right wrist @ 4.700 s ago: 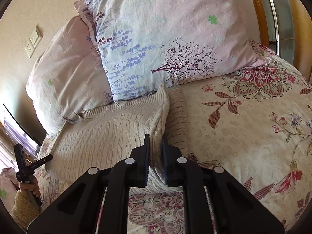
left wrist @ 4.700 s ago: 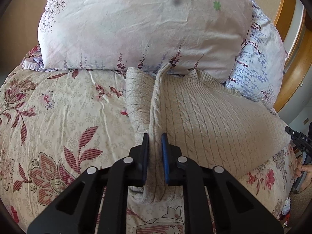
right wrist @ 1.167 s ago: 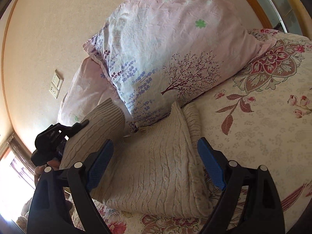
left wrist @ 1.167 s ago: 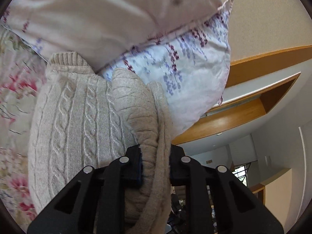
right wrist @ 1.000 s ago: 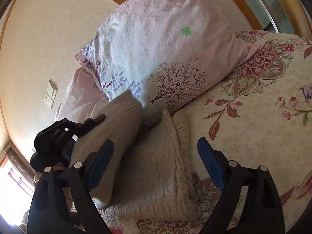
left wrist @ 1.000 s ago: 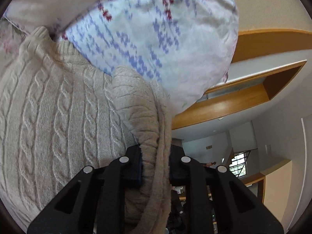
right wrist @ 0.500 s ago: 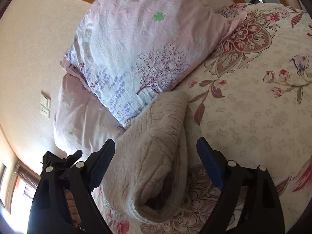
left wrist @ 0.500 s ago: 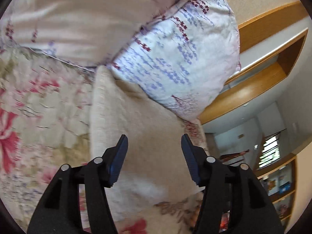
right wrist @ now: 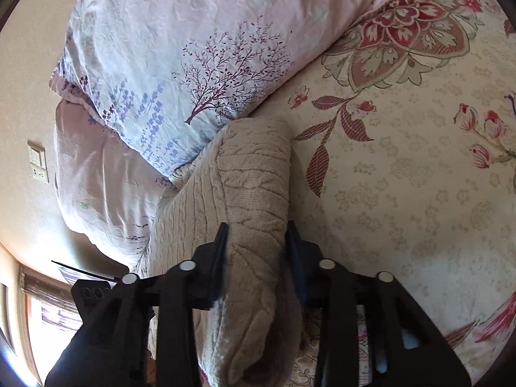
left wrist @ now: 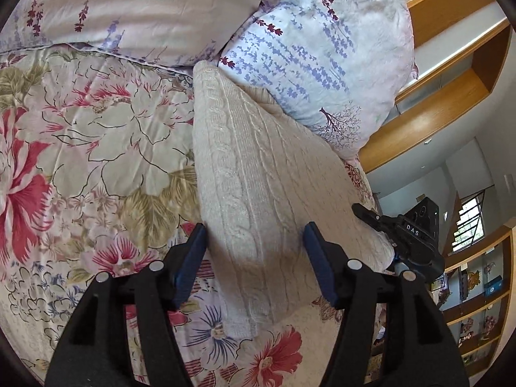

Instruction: Fold small clothes

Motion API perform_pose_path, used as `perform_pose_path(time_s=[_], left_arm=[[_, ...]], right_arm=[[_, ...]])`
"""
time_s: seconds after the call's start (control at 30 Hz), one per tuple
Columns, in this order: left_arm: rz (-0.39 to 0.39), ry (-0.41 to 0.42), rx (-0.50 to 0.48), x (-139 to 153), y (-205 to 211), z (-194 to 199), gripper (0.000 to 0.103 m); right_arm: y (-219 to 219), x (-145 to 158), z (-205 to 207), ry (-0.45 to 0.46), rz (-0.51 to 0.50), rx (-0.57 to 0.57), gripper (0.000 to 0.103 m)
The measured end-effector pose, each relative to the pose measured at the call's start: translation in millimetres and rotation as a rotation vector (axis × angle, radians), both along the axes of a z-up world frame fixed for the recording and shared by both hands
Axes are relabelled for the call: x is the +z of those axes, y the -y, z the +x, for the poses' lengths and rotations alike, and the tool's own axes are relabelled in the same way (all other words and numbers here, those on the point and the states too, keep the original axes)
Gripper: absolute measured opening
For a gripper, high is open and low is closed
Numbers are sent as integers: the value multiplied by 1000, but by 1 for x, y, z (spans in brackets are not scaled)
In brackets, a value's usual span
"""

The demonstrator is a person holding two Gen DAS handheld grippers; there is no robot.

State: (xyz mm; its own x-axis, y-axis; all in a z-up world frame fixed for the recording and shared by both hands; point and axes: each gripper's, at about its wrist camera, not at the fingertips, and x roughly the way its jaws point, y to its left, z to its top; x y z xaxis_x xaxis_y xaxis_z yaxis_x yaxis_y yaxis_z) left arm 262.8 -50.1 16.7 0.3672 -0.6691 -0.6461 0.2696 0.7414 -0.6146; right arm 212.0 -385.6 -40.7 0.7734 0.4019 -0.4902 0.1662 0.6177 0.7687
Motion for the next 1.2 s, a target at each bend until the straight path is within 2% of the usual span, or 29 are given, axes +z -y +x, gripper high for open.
perform_pose_path(time_s=[0.07, 0.2, 0.27, 0.37, 0.4, 0.47, 0.53, 0.6, 0.67, 0.77, 0.83, 0.87, 0.93, 1.0, 1.1, 1.2], left_arm=[[23, 22, -11, 1, 2, -3, 57], [-2, 9, -10, -1, 0, -1, 57], [-9, 5, -14, -3, -2, -3, 57], [-7, -12, -43, -7, 1, -6, 56], [-2, -18, -51, -9, 3, -7, 56], [5, -20, -59, -11, 5, -9, 55], [3, -26, -63, -11, 4, -12, 55], [-10, -36, -60, -11, 2, -15, 55], [-22, -43, -60, -12, -1, -19, 55], [-30, -59, -71, -15, -1, -23, 48], [-31, -68, -72, -18, 0, -24, 42], [-29, -66, -73, -19, 0, -24, 40], [-31, -58, -76, -18, -2, -27, 28], [-37, -47, -74, -17, -7, -31, 24], [-24, -29, -77, -17, -11, -38, 22], [13, -7, -78, -20, -9, -41, 21]], right_arm=[[-11, 19, -2, 43, -126, -4, 20], [-36, 64, -20, 233, -376, -19, 19], [-39, 63, -19, 210, -441, -43, 19], [-23, 28, -2, 47, -402, -73, 19], [-16, 17, -1, 24, -363, -76, 19], [-8, 8, -3, 29, -291, -78, 20], [-5, 12, -9, 38, -269, -71, 25], [-2, 14, -18, 36, -235, -65, 43], [2, 13, -30, 56, -173, -55, 50], [3, 5, -48, 50, -113, -39, 50], [3, -5, -52, 33, -55, -19, 45], [3, -10, -53, 39, -32, -4, 25], [2, -11, -56, 59, -27, 3, 20], [-2, -6, -60, 90, -43, 1, 17], [-6, -3, -66, 95, -102, -1, 16], [-11, -8, -62, 33, -218, -18, 15]])
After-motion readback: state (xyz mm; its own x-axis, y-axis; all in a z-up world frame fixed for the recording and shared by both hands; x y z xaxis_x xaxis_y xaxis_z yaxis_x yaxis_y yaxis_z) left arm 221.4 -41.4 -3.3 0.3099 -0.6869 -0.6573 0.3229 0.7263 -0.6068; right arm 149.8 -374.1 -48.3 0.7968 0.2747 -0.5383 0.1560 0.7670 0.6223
